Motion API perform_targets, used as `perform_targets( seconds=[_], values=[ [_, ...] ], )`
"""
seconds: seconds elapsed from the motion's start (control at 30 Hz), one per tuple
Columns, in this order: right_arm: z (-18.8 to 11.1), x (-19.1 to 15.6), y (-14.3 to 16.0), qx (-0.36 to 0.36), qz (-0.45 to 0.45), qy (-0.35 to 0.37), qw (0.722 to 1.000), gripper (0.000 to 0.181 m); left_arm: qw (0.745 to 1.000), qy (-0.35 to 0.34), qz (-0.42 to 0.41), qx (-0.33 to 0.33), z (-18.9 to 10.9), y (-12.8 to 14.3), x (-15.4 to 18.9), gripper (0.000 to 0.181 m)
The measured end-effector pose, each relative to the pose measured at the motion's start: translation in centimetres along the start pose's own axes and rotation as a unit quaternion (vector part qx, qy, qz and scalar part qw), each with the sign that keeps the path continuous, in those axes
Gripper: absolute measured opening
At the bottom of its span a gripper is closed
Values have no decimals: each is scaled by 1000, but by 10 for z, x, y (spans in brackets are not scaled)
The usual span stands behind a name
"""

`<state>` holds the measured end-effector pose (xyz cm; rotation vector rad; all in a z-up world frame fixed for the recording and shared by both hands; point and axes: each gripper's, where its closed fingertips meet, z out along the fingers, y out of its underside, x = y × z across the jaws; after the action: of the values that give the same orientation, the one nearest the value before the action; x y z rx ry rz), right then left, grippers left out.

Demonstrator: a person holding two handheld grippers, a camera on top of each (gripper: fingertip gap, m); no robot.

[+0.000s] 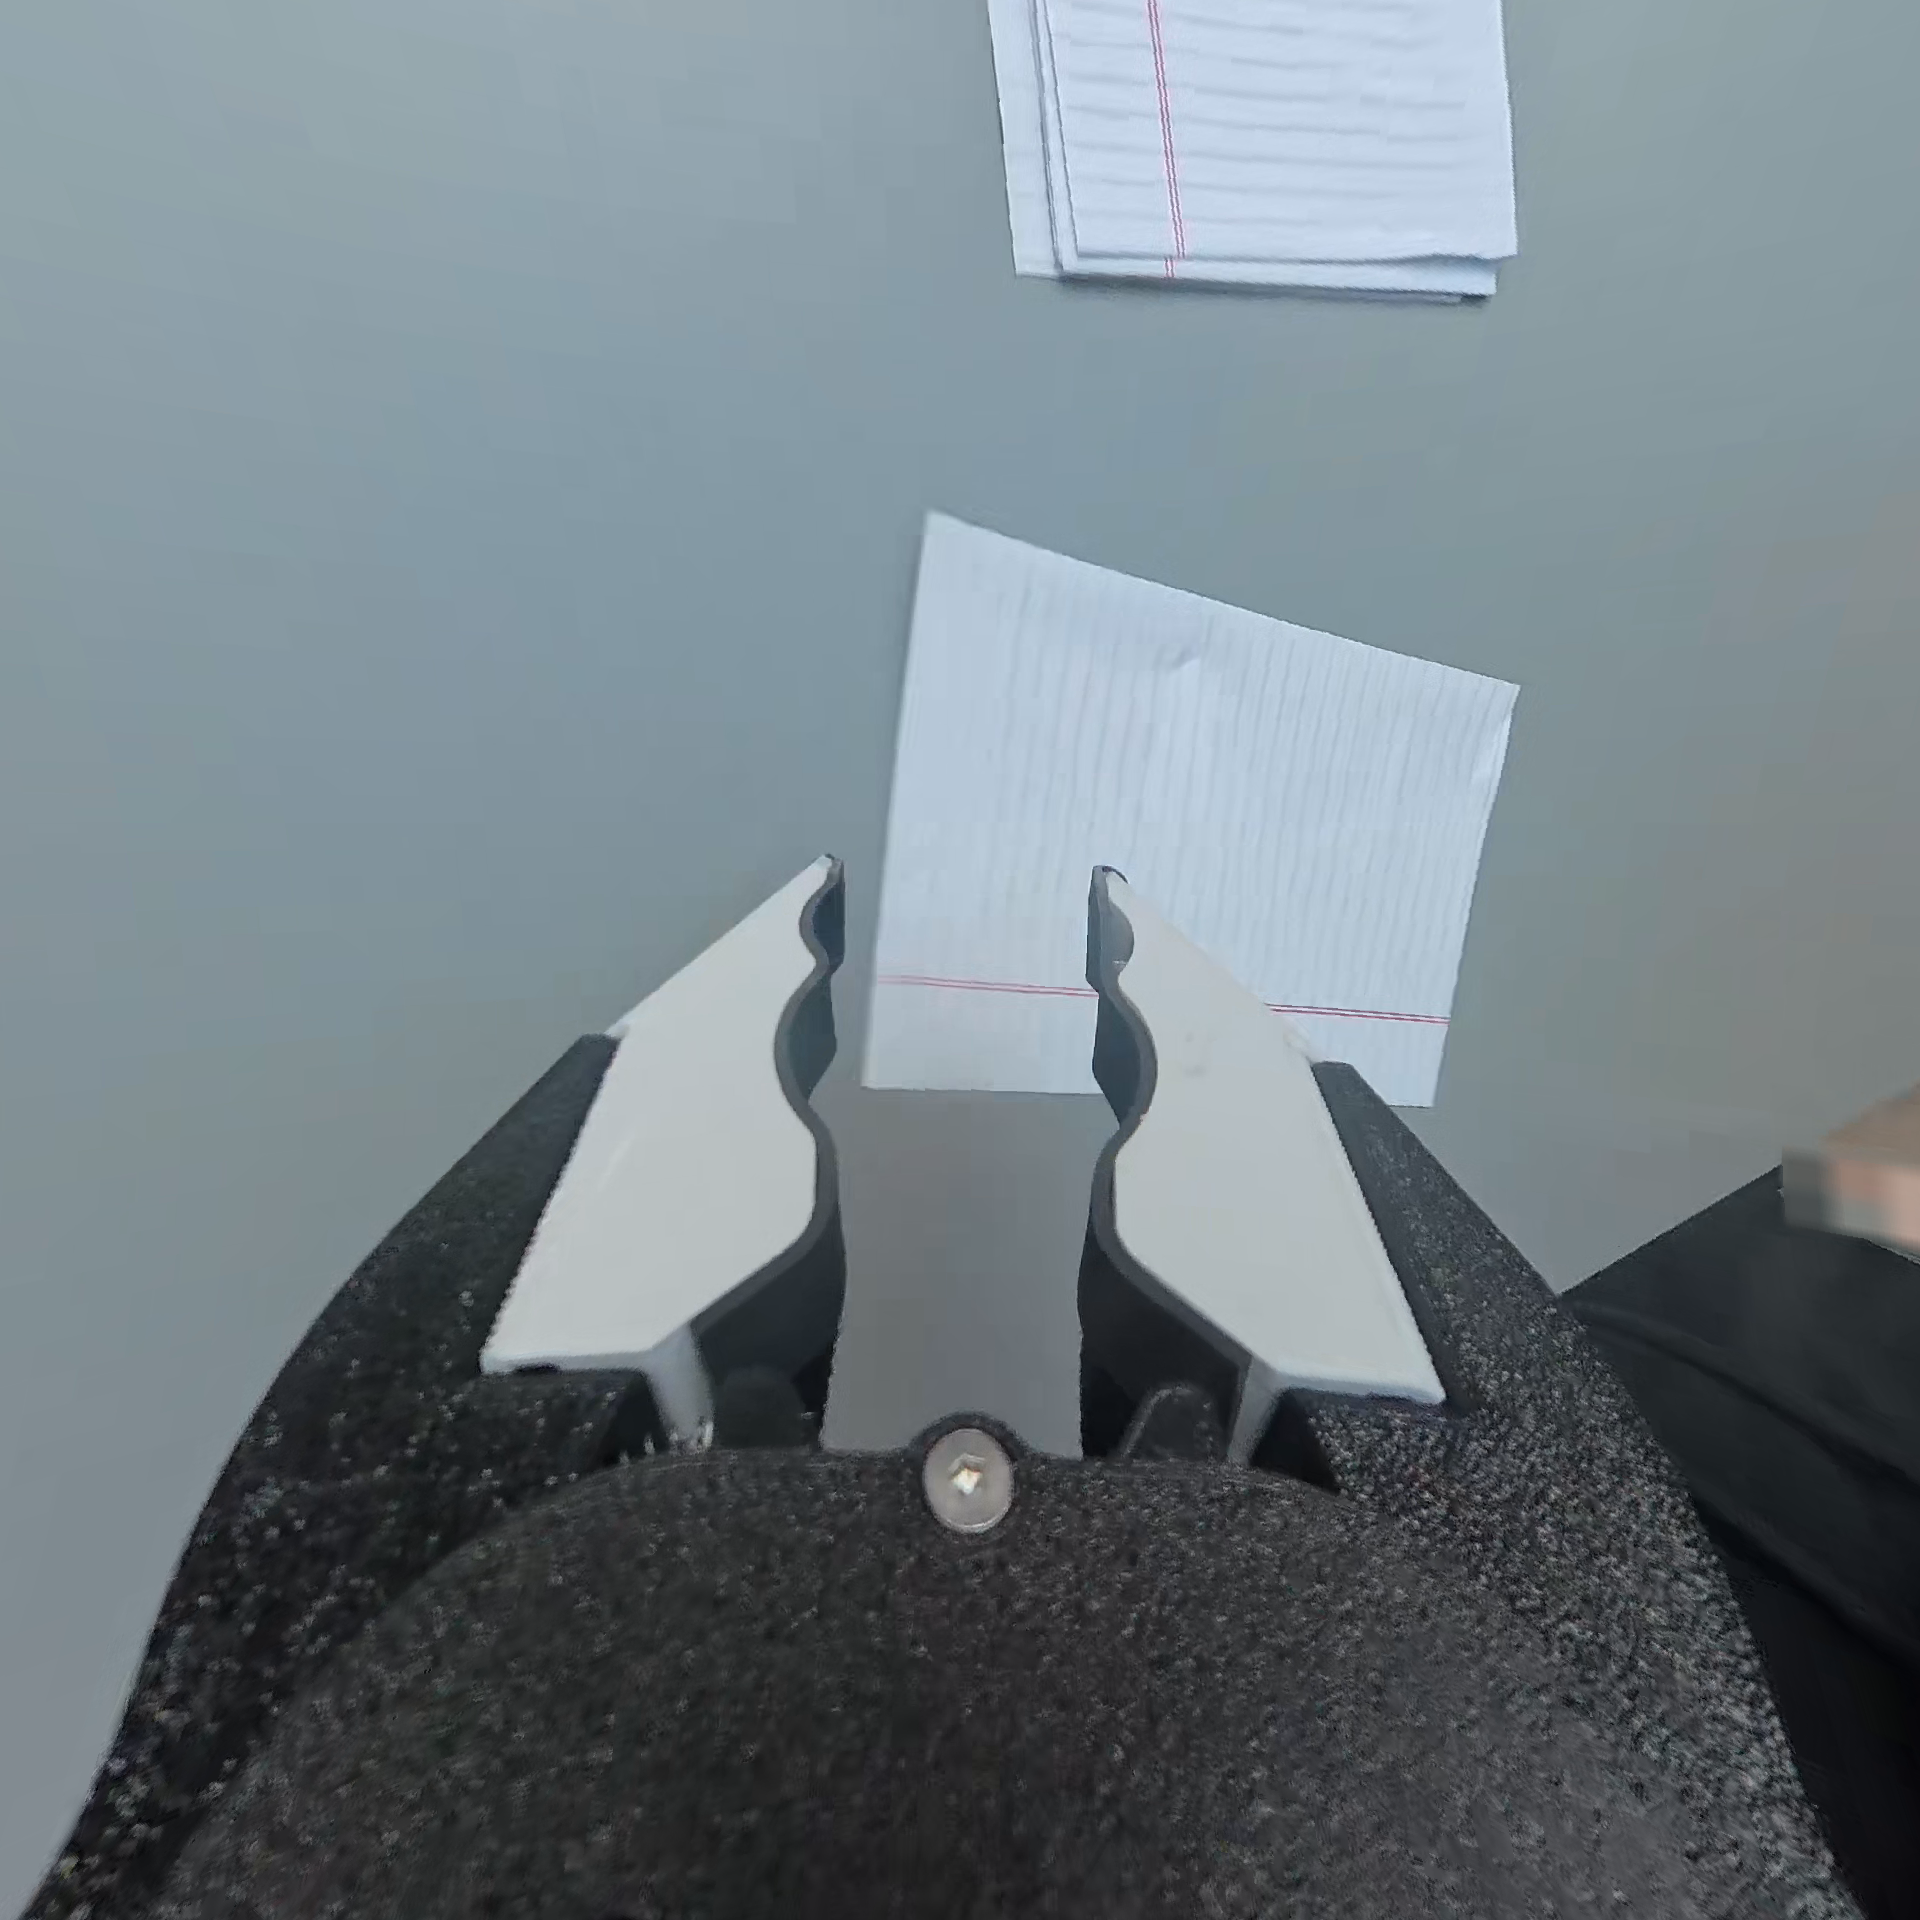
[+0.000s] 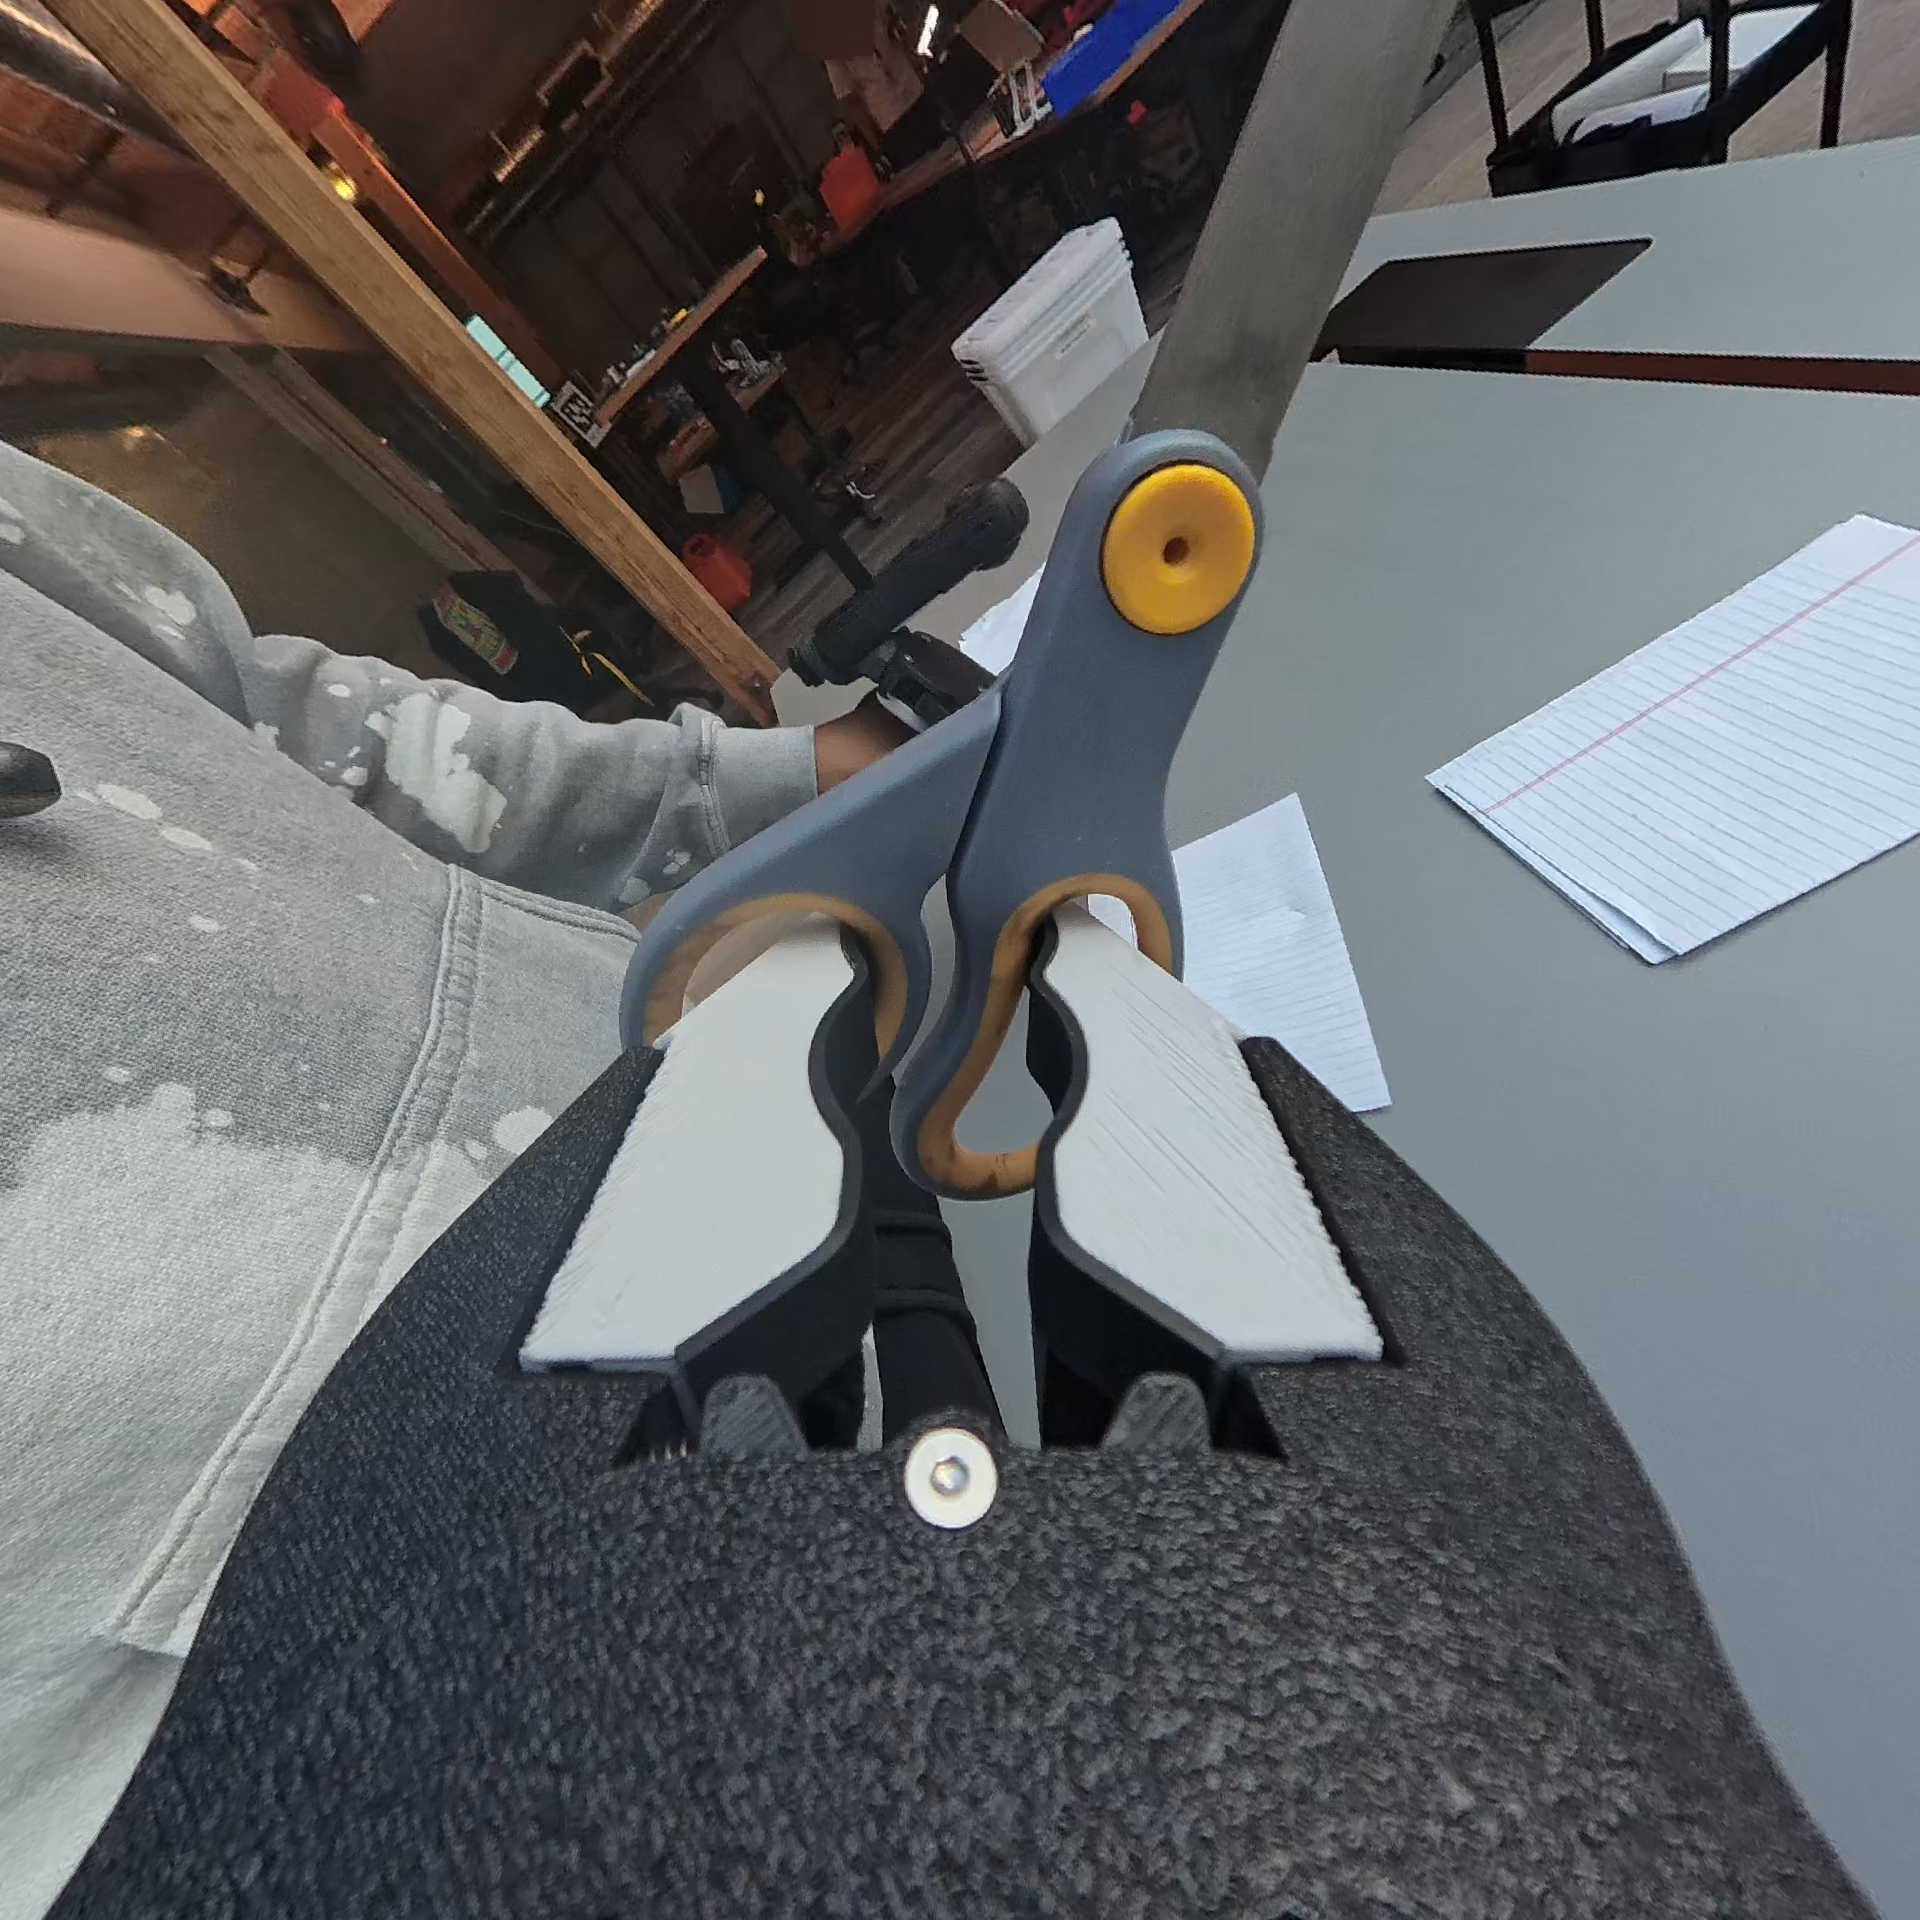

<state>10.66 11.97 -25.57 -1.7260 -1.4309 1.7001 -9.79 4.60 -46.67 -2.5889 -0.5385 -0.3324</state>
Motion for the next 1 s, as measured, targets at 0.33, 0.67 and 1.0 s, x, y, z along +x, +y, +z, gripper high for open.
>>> perform_targets(
  seconds=[0.33,0.67,1.0],
  values=[
    [-6,3,1,-1,3,22,1000,22,989,51,133,-36,41,-22,12,64],
    [-16,12,0,12,23,24,999,22,975,-62,210,27,53,-21,8,52],
    [-20,6,-4,15,8,21,1000,22,998,-41,49,24,47,-22,-7,0]
  ],
)
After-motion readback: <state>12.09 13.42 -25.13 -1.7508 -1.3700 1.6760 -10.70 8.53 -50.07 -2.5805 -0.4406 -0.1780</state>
